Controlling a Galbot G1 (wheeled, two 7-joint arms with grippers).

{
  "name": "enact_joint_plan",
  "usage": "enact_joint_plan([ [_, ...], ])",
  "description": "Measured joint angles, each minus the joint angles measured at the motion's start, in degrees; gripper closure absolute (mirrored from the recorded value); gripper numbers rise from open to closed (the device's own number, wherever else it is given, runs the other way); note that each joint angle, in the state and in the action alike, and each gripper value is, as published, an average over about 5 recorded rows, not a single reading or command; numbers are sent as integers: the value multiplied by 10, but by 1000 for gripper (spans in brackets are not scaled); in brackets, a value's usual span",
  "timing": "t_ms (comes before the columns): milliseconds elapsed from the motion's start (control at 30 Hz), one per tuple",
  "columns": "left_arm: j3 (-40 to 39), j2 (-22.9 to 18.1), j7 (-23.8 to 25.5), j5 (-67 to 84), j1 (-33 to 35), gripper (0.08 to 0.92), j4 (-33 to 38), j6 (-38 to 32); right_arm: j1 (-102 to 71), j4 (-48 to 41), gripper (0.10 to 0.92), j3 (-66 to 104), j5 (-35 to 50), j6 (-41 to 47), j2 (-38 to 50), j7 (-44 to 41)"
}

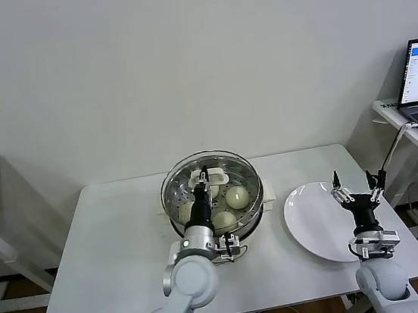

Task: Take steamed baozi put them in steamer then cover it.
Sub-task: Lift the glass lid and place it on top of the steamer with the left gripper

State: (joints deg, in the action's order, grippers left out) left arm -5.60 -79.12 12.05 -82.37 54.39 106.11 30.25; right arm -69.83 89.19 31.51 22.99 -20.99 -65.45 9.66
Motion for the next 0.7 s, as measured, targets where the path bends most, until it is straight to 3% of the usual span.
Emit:
enact_joint_plan([
  [700, -4, -32, 4, -18, -4, 809, -36, -3, 7, -11, 203, -5, -11, -3, 0, -5],
])
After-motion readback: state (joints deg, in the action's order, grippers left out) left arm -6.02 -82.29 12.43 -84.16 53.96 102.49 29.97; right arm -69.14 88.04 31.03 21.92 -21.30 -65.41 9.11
